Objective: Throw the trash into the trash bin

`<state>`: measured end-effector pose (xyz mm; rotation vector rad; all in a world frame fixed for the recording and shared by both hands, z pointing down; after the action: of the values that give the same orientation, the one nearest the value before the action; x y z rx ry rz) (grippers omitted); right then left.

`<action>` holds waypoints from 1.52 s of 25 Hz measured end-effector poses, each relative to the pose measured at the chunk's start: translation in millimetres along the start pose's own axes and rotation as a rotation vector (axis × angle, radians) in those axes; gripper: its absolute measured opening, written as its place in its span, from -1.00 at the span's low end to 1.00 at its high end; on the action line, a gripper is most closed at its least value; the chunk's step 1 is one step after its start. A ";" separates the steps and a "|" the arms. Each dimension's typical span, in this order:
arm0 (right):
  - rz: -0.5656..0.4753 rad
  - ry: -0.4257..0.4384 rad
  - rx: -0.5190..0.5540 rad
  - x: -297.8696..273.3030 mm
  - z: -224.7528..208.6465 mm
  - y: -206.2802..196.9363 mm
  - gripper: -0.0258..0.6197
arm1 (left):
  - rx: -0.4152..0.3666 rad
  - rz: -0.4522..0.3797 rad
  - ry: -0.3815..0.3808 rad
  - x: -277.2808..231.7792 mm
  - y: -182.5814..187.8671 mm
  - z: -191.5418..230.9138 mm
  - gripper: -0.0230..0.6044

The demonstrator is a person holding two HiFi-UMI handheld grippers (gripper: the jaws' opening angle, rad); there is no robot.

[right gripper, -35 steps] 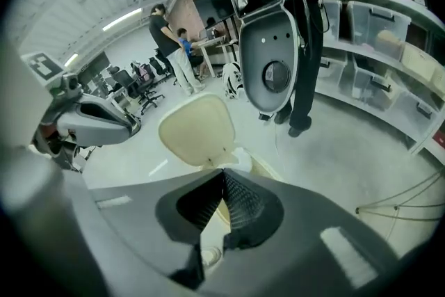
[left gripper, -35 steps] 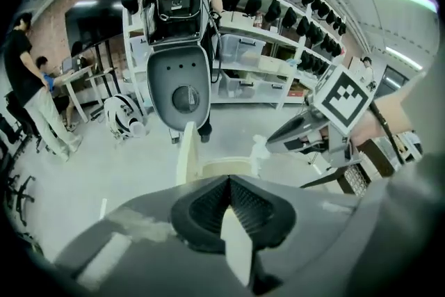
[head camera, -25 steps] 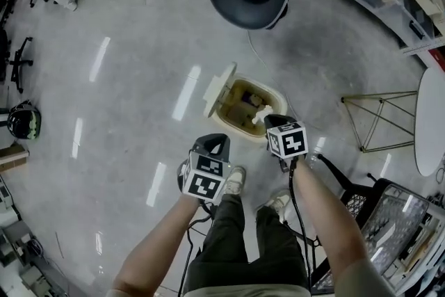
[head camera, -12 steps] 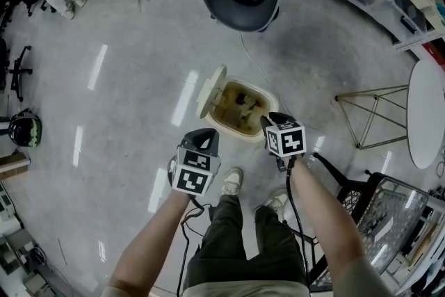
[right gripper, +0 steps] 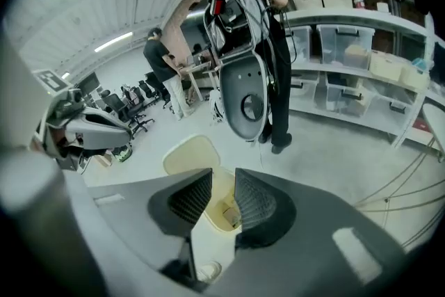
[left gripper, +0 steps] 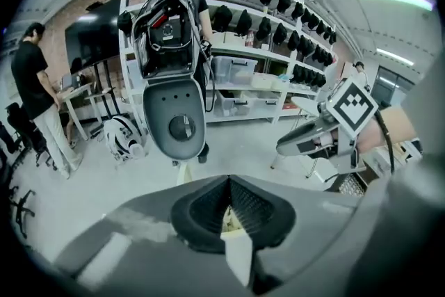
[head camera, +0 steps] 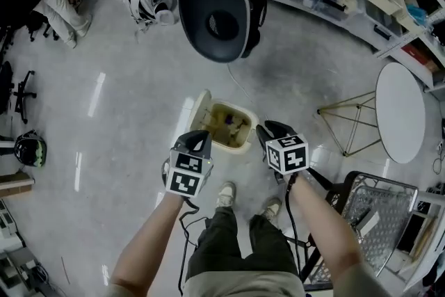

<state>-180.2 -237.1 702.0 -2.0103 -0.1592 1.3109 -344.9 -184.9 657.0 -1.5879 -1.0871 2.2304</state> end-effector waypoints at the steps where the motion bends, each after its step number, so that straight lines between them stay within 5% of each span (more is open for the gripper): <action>1: -0.032 0.000 0.001 15.0 -0.7 12.8 -0.60 | -0.017 -0.016 0.004 6.7 13.5 -2.2 -0.92; 13: -0.391 -0.036 -0.052 233.3 -9.9 113.9 -0.59 | -0.155 -0.236 -0.020 115.2 159.6 -87.6 -0.92; 24: -0.654 -0.103 0.030 425.2 11.1 142.3 -0.47 | -0.297 -0.465 -0.061 212.6 252.3 -173.9 -0.92; 33: -0.836 -0.222 0.133 548.2 23.1 141.5 -0.43 | -0.440 -0.651 -0.065 276.5 284.4 -242.4 -0.92; 38: -0.891 -0.278 0.128 594.0 1.5 128.3 -0.41 | -0.363 -0.702 -0.127 277.6 294.5 -285.5 -0.92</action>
<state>66.2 -55.8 176.9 -1.3517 -0.9504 0.9514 -133.4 -115.9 214.5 -0.9329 -1.8180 1.7301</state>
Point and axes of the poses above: the fingertips, and each gripper's own axes: x backward along the fingers, z to its left, y out of its top, the point moved 2 cm from there along x, backward along the fingers, and after that the axes turned 5 degrees about -y, right-handed, at the moved point
